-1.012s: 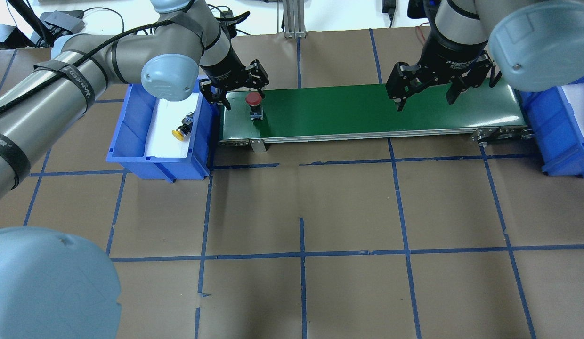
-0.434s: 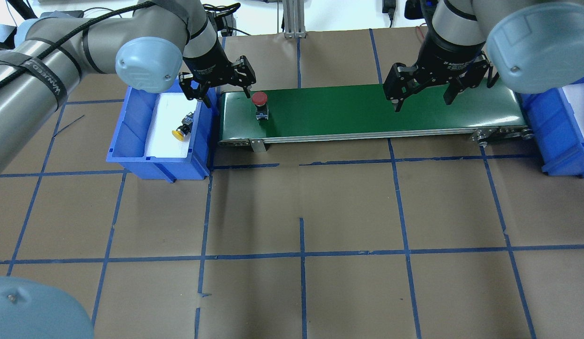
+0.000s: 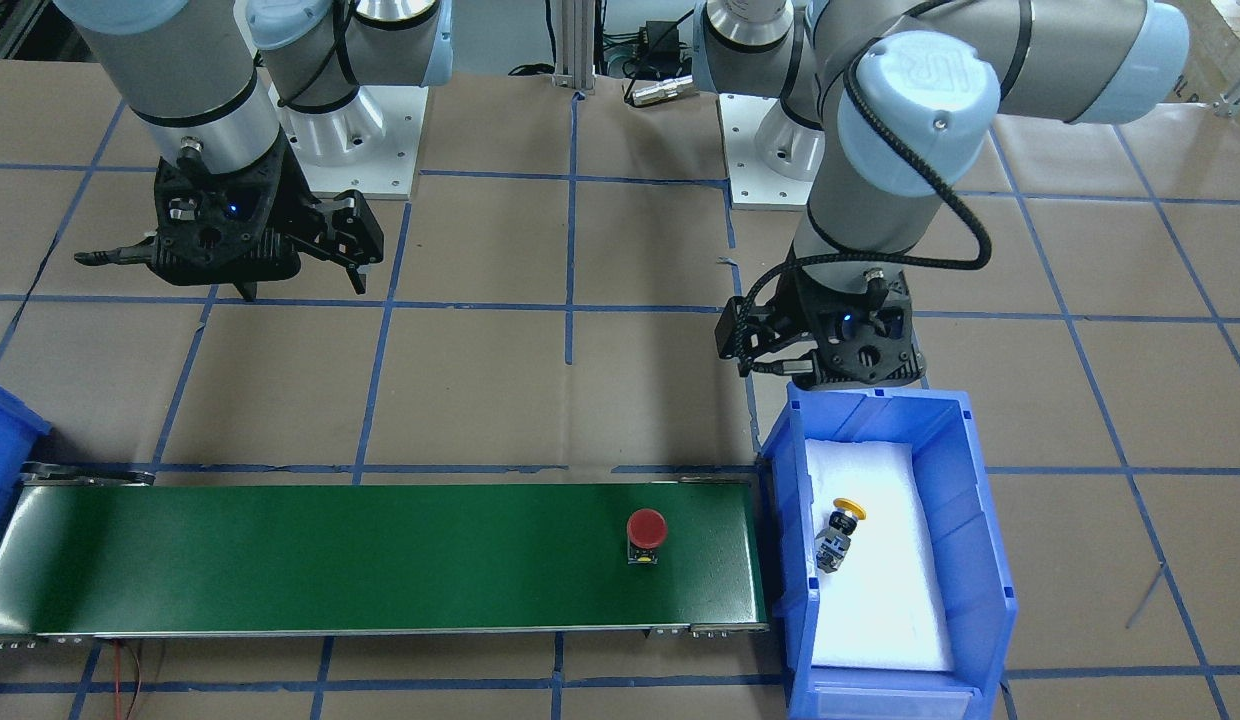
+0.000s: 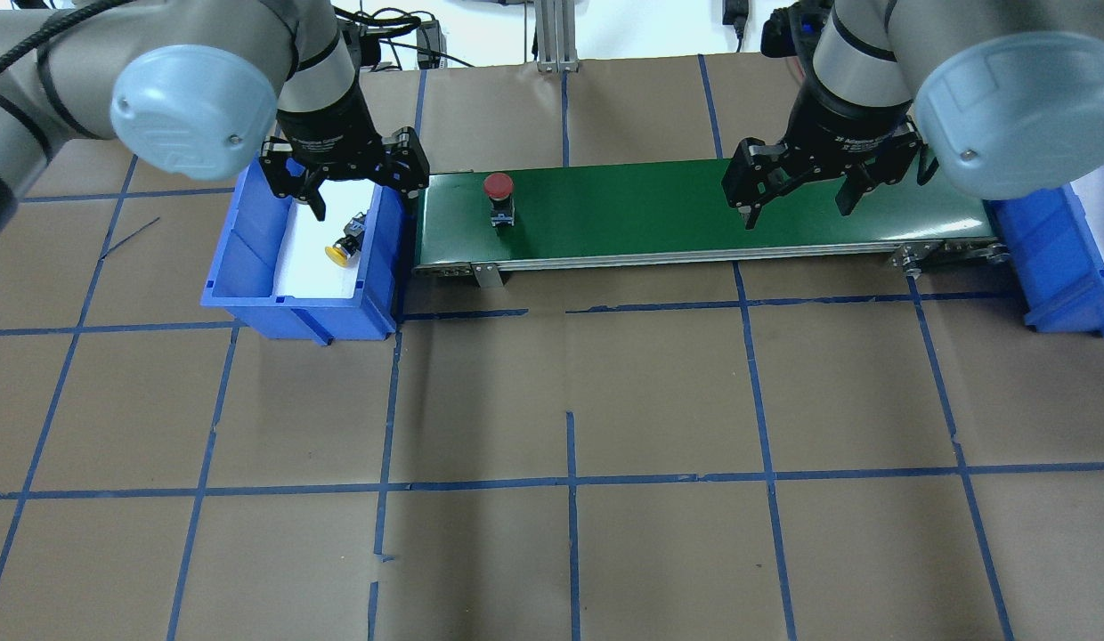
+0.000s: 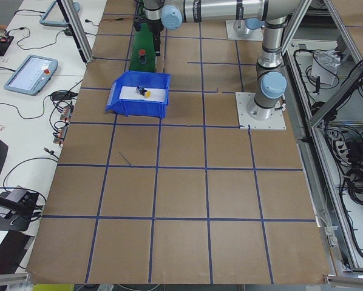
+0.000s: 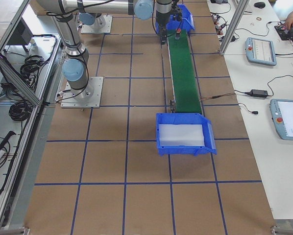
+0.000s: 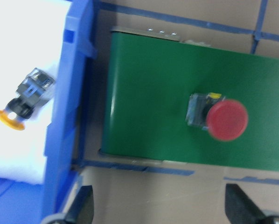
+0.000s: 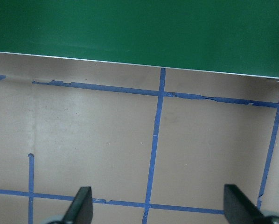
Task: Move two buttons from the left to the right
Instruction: 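Open the left gripper and move it back over the blue bin, then lower the left gripper and grasp the yellow button in the bin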
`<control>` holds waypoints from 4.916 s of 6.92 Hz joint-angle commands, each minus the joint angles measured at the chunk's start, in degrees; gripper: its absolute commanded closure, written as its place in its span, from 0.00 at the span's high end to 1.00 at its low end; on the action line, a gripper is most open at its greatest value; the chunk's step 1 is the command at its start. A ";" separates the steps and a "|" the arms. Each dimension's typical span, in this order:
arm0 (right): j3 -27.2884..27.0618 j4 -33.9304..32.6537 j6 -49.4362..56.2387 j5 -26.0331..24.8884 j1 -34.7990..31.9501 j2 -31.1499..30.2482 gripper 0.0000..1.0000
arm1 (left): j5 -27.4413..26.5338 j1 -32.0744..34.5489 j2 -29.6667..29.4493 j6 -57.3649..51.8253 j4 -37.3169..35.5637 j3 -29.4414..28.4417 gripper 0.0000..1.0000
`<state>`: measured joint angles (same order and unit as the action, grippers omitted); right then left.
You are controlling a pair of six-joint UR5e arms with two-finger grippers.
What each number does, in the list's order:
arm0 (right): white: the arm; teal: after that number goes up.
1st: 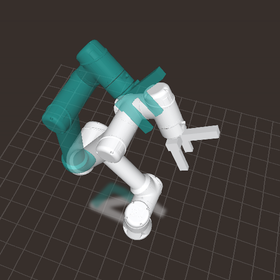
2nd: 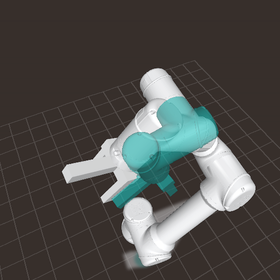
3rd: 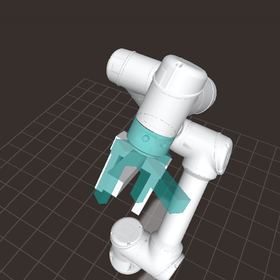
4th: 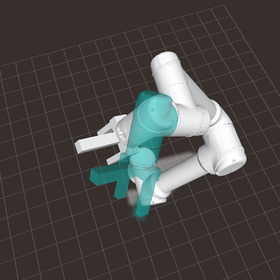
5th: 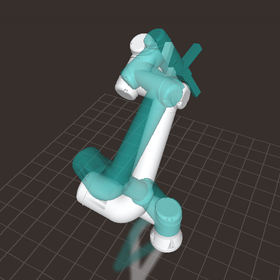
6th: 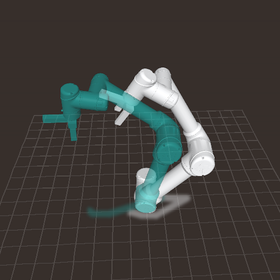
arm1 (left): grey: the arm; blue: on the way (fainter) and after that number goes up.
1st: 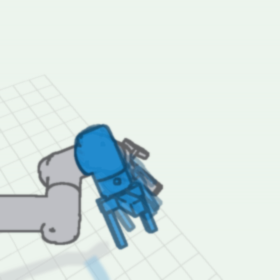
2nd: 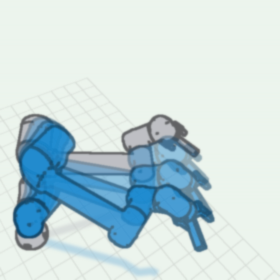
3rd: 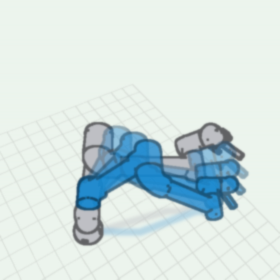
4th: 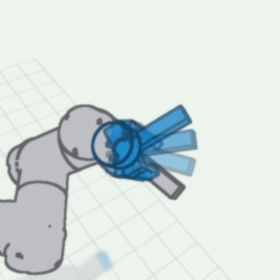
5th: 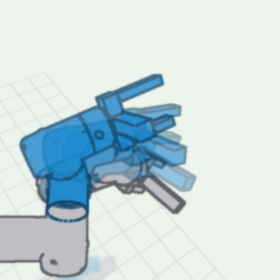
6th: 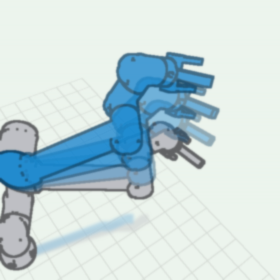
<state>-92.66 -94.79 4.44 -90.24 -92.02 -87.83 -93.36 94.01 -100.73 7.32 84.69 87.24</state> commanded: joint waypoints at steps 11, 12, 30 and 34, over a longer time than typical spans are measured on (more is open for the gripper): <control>0.64 -0.57 0.48 -0.20 0.61 -0.06 1.00 | 6.78 -11.74 -5.08 -38.61 -11.83 4.34 1.00; 0.64 -0.57 0.48 -0.20 0.61 -0.06 1.00 | 7.31 -12.88 -6.75 -41.13 -13.13 3.91 1.00; 0.46 -0.30 0.57 -0.20 0.44 -0.06 1.00 | 15.57 -16.41 -16.52 -46.62 -30.99 10.76 0.59; 0.55 -0.30 0.48 -0.20 0.44 -0.06 1.00 | 16.80 -16.14 -15.91 -45.29 -30.82 10.58 0.36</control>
<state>-92.16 -94.97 4.93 -90.42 -91.64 -87.89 -77.26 77.72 -116.96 -38.10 53.72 98.02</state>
